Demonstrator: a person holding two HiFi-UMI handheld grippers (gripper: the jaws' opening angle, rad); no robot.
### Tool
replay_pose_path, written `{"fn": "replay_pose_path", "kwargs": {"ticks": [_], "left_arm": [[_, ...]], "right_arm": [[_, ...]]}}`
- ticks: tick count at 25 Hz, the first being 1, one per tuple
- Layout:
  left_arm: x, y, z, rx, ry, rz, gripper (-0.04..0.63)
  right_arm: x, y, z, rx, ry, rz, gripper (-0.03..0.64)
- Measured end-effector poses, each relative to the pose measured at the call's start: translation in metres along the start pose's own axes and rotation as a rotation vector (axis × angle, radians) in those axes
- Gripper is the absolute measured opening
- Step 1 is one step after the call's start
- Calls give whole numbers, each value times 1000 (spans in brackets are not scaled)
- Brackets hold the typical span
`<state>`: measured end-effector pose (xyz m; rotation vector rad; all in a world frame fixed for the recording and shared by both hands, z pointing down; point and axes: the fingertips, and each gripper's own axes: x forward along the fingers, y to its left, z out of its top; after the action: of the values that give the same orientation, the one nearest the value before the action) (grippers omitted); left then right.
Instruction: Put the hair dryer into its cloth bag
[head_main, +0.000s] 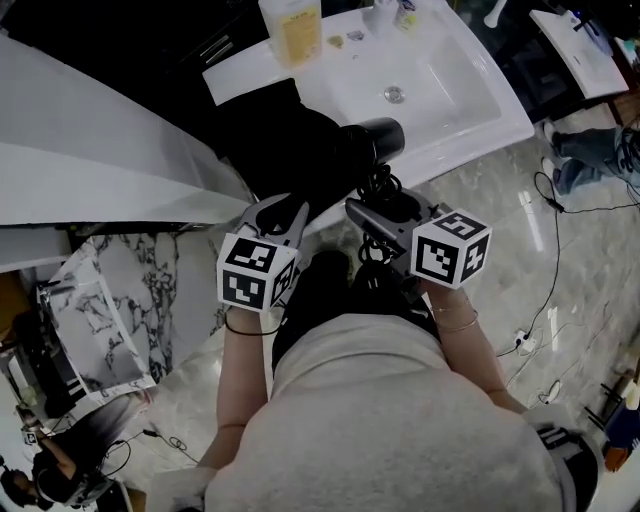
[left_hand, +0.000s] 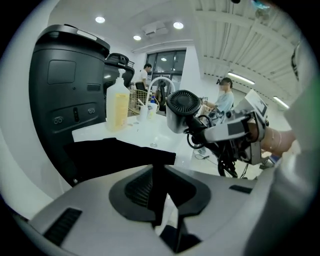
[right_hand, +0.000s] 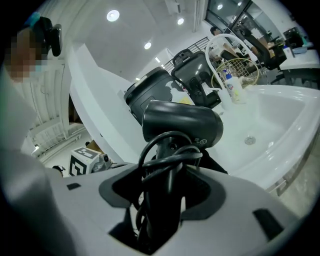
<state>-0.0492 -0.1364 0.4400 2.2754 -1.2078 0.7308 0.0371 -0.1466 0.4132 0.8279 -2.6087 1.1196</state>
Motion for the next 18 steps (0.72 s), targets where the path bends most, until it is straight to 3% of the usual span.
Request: {"fn": "replay_pose_path", "kwargs": {"ticks": [8,13,16,18], "left_arm": [[13,5,-16,94,77,-101,48],[21,4,-31,133,172,-157,89],[28,2,-40,146,224,-173,173],[34,2,-47,161,265,-176,183]], "right_arm": [[8,-6,-7,20,8,-85,242],[5,0,-8,18,-4,-127,242],[4,3,-15,3,16,-136,242],[4,3,-20,-4,33,-138,242]]}}
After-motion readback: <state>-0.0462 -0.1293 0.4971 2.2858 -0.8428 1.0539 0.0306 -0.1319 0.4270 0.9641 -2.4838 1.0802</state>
